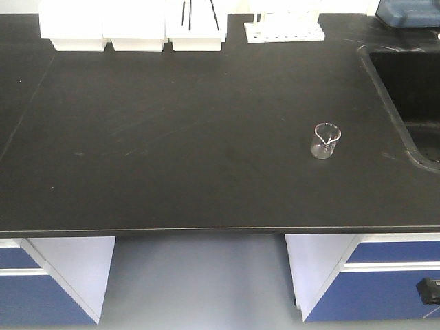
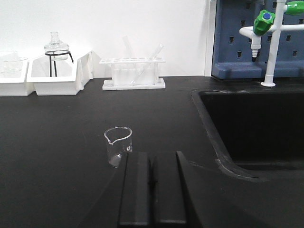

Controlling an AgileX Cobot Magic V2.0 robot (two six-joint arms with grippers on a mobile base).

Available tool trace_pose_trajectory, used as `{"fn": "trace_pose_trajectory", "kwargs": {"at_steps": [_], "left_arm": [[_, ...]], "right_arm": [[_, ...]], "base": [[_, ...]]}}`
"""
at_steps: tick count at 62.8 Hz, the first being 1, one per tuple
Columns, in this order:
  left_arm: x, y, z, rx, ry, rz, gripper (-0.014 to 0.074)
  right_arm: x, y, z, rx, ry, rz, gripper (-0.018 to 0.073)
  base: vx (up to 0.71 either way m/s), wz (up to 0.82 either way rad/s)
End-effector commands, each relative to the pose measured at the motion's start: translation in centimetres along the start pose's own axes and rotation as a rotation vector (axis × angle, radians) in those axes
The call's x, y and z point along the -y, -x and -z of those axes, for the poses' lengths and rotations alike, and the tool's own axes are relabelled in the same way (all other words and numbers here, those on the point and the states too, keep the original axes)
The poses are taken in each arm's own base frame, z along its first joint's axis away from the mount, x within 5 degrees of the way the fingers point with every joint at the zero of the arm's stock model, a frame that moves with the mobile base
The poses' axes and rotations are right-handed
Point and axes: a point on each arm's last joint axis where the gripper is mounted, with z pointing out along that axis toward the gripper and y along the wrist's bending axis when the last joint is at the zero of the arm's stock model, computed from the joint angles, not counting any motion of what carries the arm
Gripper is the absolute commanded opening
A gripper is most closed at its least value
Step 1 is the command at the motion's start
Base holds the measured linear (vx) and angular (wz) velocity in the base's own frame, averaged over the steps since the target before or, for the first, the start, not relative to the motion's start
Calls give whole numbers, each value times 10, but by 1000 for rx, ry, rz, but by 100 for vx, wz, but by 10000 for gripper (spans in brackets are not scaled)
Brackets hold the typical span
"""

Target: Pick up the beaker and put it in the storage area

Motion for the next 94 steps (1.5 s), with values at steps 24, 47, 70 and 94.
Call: {"fn": "trace_pose_trajectory", "kwargs": {"at_steps": [24,47,70,94], "left_arm": [[1,15,3,113,-9,11,-6],[1,15,3,113,-9,11,-6],[1,15,3,113,-9,11,-6],[1,15,3,113,-9,11,-6]], "right_arm": [[2,9,2,135,-12,-147,-6],[1,13,3,126,2,-206,-2],[-4,74,8,149,26,47,-1],[3,88,-72,-113,-37,134,3]], "base": [[0,0],[0,0],[0,0],[0,0]]}}
